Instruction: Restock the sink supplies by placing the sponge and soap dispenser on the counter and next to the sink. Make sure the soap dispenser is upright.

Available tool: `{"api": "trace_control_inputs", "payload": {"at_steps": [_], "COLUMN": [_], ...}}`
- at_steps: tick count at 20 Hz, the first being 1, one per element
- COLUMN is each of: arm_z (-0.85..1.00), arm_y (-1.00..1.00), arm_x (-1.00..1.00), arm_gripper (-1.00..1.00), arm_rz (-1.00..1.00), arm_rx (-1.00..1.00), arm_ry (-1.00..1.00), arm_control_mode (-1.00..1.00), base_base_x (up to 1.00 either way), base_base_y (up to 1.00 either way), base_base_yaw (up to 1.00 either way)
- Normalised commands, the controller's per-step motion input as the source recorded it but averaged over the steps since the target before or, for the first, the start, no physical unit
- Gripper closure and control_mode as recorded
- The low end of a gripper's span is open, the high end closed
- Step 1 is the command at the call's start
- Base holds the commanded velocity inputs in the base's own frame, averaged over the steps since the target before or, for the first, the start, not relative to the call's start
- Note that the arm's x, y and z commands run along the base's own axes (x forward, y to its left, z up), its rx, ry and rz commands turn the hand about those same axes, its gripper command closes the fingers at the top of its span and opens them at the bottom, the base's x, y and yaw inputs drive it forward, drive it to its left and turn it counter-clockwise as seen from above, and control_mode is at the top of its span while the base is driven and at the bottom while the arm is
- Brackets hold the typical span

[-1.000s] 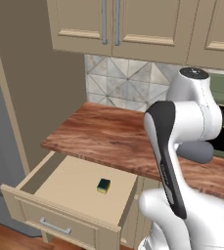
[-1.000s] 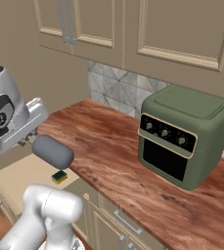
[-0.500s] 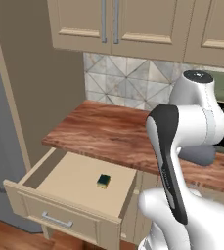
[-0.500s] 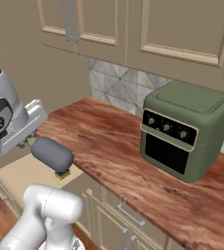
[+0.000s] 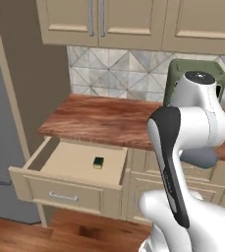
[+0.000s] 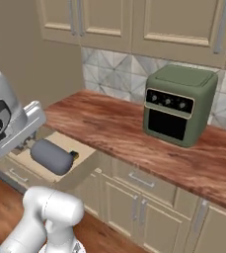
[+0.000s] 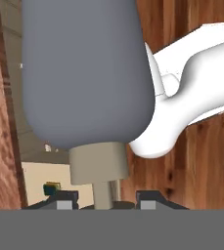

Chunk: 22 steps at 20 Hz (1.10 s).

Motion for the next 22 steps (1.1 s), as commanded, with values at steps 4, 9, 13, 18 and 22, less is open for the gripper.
{"api": "trace_control_inputs", "payload": {"at_steps": [4, 9, 13, 18, 22], "arm_z": [0.0, 0.0, 0.0, 0.0, 0.0], "arm_y": [0.0, 0.0, 0.0, 0.0, 0.0], "arm_x": [0.0, 0.0, 0.0, 0.0, 0.0], "arm_gripper": [1.0, 1.0, 1.0, 1.0, 1.0], "arm_rz": [0.0, 0.0, 0.0, 0.0, 0.0], "arm_rx": [0.0, 0.0, 0.0, 0.0, 0.0], "arm_ry": [0.0, 0.0, 0.0, 0.0, 0.0], "arm_control_mode": [1.0, 1.0, 1.0, 1.0, 1.0], "base_base_x": [-0.58, -0.44, -0.32, -0.2, -0.09], "base_base_y": [0.13, 0.07, 0.01, 0.01, 0.0], "base_base_yaw": [-0.55, -0.68, -0.75, -0.78, -0.78]}}
